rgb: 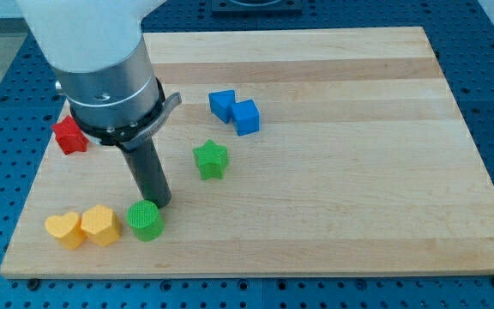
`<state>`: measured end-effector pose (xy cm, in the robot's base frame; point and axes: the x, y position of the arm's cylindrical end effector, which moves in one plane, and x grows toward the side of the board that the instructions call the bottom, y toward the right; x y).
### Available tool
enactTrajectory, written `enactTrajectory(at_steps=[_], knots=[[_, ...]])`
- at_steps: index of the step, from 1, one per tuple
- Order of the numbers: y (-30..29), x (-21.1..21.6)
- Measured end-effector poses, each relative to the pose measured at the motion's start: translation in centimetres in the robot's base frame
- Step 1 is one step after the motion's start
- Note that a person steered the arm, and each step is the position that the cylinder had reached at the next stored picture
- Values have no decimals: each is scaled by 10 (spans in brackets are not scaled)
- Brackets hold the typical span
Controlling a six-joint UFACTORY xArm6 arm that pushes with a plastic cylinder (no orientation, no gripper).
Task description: Place the green star top of the green circle
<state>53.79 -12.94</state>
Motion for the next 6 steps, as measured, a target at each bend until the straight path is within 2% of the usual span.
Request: enactTrajectory(at_steps=[1,3,4,5,6], knots=[[1,-1],[99,-6],[125,-55],[90,-87],[28,-88]])
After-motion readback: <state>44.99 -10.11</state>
